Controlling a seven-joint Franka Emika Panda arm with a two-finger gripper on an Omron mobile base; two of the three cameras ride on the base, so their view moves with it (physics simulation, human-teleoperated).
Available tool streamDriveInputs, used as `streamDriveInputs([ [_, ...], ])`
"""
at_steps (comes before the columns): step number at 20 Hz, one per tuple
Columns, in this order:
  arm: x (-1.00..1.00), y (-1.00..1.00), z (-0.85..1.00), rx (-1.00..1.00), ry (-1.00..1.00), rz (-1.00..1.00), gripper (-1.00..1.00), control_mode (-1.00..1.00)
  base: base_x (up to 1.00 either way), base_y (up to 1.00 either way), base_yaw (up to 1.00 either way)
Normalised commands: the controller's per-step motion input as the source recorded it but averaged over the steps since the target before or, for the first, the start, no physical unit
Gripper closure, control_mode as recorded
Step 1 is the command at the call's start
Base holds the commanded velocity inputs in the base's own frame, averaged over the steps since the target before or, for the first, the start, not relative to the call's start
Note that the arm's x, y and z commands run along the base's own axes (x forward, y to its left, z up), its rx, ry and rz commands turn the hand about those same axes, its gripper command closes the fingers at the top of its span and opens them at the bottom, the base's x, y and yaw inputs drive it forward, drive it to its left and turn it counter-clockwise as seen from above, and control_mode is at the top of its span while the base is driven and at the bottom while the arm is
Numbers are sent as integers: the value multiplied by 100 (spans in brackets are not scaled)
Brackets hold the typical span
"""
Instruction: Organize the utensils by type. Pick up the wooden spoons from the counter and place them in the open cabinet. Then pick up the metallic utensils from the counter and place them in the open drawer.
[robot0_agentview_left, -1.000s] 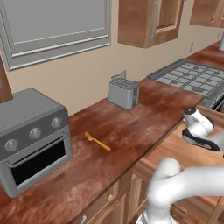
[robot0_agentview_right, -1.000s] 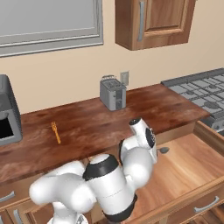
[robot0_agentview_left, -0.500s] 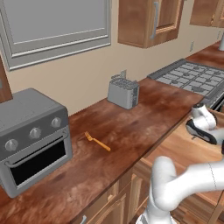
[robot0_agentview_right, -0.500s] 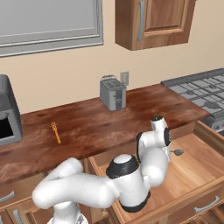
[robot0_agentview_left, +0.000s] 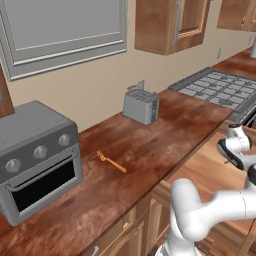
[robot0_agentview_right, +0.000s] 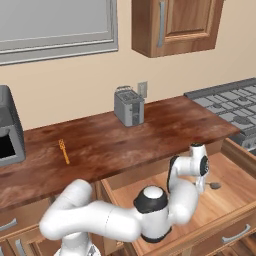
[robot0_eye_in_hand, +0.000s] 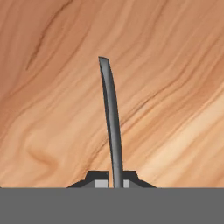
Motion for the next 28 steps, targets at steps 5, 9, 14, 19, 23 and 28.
streamDriveInputs([
  [5, 0, -34, -68, 1, 0, -12, 100, -100, 0, 0, 0],
  [9, 1, -3, -58, 0, 0, -8, 100, -100, 0, 0, 0],
  [14, 20, 0, -52, 0, 0, -3, 100, -100, 0, 0, 0],
  [19, 27, -12, -56, 1, 3, -2, 100, -100, 0, 0, 0],
  [23, 6, -24, -75, 0, 1, -7, 100, -100, 0, 0, 0],
  [28, -32, -20, -51, 3, -2, -15, -100, -100, 0, 0, 0],
])
